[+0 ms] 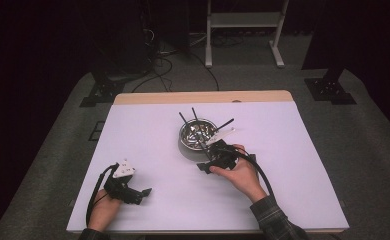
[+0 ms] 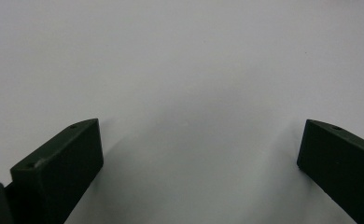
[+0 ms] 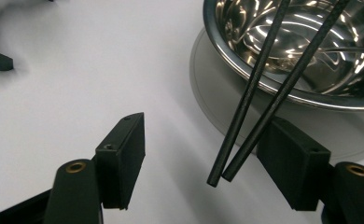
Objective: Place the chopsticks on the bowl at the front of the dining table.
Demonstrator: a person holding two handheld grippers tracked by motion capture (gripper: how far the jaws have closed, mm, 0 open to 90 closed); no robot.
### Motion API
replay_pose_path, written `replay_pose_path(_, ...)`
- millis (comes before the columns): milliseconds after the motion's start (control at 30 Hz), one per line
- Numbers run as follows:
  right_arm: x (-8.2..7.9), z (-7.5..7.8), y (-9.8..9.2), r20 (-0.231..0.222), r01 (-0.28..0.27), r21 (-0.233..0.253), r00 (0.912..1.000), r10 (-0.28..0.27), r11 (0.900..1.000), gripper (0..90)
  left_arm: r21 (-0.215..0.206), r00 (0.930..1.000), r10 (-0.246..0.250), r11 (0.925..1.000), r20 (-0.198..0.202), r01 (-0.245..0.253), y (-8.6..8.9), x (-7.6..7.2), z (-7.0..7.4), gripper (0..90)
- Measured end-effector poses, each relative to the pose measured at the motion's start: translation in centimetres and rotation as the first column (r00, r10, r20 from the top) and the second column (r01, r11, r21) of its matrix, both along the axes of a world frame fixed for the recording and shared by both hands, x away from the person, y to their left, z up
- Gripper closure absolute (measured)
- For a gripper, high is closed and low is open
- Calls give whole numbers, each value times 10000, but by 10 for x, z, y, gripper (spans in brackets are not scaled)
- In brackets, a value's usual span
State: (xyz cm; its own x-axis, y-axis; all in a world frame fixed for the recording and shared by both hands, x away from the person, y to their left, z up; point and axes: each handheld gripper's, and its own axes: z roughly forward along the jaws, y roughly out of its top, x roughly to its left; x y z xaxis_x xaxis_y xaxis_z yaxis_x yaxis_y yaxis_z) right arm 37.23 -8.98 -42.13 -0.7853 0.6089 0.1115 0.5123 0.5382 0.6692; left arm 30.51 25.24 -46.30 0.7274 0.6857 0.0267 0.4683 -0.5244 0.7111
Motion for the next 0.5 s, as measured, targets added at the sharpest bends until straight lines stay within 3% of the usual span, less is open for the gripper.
replay_pose_path(500, -4, 0, 18, 36, -384, 91, 9993, 383, 9992, 316, 1, 10000, 1, 10000, 3, -1, 0, 0, 0, 0)
